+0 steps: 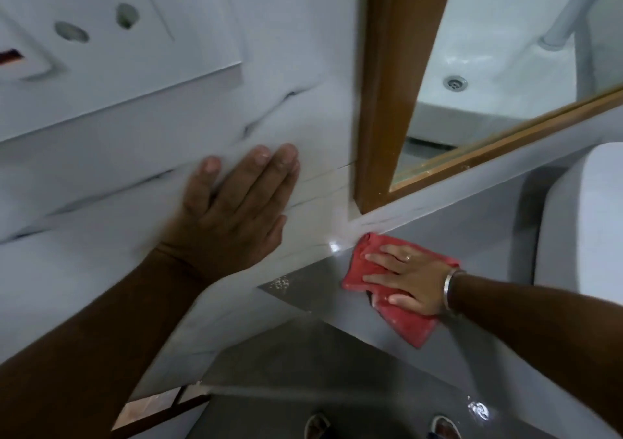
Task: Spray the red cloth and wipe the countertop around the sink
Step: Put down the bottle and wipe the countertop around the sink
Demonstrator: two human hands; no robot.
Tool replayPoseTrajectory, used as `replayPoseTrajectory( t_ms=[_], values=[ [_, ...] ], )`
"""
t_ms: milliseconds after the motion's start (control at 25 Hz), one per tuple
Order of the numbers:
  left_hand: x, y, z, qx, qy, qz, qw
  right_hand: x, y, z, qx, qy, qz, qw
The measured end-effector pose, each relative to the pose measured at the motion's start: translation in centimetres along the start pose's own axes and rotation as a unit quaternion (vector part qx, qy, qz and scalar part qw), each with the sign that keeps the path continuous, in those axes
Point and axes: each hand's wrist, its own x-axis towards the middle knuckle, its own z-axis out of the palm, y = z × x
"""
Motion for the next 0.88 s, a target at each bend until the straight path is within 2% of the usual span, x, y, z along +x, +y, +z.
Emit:
replayPoseTrajectory(
  t_ms=[80,200,280,360,440,520,640,720,800,880],
  values=[
    [0.1,0.3,0.2,-0.005,0.007,-0.006,1.000,3.7,-1.7,-0.5,-0.018,-0.028,-0.035,0.999],
    [0.2,0.3,0.3,-0.009,0.015,-0.011,1.000,11.6,-10.2,-0.7,0.003,-0.005,-0.091,0.996],
    [0.1,0.2,0.1,-0.005,0.017,-0.011,1.000,11.9,-13.0,-1.1,-0.010,-0.007,-0.060,0.998],
    [0.4,0.2,0.0,-0.012,0.017,-0.008,1.000,8.9,-11.7,-0.7,-0.017,0.004,-0.034,0.999],
    [0.4,0.1,-0.1,-0.018,0.017,-0.010,1.000,5.3,-8.3,-0.8,0.052,-0.036,0.000,0.998],
    [0.5,0.1,0.0,-0.017,0.018,-0.013,1.000,4.9,-6.7,-1.8,0.072,-0.042,0.002,0.997],
    [0.3,0.3,0.3,-0.014,0.024,-0.014,1.000,10.7,-12.4,-1.9,0.023,-0.044,-0.010,0.999],
    [0.2,0.3,0.6,-0.013,0.024,-0.011,1.000,13.6,-16.7,-1.9,0.031,-0.009,-0.003,0.999],
    [0.3,0.3,0.4,-0.004,0.024,-0.009,1.000,12.9,-16.2,-2.0,0.005,0.001,-0.010,1.000],
    [0.6,0.1,-0.1,-0.015,0.023,-0.014,1.000,8.6,-13.9,-1.0,-0.037,0.023,-0.020,0.999]
  ],
)
